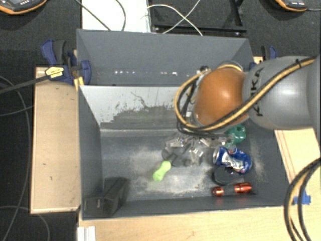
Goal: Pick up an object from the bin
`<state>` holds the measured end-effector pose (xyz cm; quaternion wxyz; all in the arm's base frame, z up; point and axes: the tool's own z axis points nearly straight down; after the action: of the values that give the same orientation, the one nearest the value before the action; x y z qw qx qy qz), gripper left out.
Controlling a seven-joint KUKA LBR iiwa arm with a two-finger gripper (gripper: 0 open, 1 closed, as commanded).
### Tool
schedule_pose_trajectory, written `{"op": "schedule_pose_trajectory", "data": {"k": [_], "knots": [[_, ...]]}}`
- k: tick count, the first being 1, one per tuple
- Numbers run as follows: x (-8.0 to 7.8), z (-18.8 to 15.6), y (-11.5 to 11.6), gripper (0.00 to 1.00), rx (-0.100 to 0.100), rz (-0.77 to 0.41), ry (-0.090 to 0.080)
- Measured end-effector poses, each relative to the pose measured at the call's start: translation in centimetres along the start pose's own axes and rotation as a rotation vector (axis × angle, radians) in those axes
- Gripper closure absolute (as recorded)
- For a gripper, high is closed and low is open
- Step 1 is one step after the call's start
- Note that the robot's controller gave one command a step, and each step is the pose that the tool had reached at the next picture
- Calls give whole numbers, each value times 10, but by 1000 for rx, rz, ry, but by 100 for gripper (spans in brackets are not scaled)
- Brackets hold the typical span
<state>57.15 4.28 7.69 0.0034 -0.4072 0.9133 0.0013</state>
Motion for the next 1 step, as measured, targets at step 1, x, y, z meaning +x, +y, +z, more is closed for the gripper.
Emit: {"op": "schedule_pose_trajectory", "data": {"k": [1], "knots": [[-1, -12, -1, 100, 2, 1, -3]]}}
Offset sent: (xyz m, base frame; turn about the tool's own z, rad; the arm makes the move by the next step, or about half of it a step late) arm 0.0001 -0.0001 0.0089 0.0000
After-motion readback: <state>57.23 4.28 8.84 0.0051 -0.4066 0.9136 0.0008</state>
